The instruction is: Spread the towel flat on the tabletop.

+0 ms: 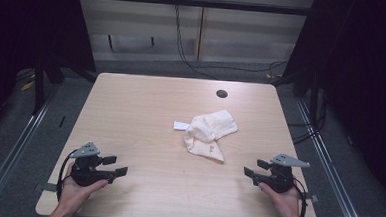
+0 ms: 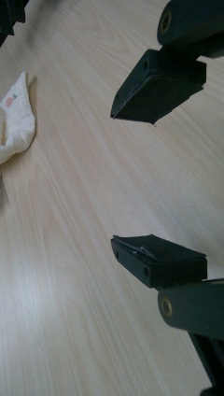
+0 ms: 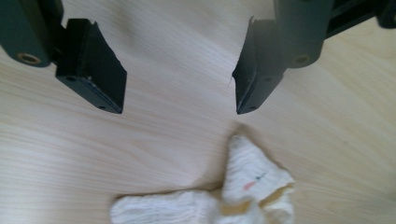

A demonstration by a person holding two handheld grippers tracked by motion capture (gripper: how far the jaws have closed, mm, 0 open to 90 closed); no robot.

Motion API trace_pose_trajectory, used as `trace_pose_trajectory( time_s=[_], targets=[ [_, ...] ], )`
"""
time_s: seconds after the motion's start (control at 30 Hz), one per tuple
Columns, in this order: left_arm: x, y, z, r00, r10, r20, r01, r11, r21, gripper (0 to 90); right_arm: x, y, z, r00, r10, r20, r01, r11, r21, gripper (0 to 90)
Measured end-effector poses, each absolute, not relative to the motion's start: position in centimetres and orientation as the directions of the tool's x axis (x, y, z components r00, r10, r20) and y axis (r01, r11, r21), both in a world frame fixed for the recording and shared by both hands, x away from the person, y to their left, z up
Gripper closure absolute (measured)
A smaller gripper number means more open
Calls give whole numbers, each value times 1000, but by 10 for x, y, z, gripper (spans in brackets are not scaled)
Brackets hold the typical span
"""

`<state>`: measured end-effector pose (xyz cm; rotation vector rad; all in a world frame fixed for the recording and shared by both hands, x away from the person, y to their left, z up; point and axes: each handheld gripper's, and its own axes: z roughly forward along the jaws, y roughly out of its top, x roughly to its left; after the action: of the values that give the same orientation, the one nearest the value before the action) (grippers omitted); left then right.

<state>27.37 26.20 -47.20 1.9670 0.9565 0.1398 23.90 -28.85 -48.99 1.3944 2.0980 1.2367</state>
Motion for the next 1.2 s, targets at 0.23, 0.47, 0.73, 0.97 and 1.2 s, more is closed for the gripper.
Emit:
trace_pose_trajectory(
  time_s=[0.23,0.47,0.73,0.97,1.2],
  targets=[
    [271,264,-472,693,680,-241,559,-294,775,318,241,-284,-486,-510,840,185,574,172,801,278],
    [267,265,-473,708,665,-239,550,-307,777,327,237,-283,-479,-556,804,213,567,179,804,355],
    [264,266,-470,720,647,-251,536,-288,793,349,244,-273,-465,-595,767,241,568,189,801,375],
    [270,261,-472,714,652,-254,549,-296,782,329,258,-269,-460,-614,752,238,563,206,800,374],
    [270,252,-473,740,638,-212,527,-354,773,319,281,-268,-458,-618,753,228,551,207,808,370]
  ],
)
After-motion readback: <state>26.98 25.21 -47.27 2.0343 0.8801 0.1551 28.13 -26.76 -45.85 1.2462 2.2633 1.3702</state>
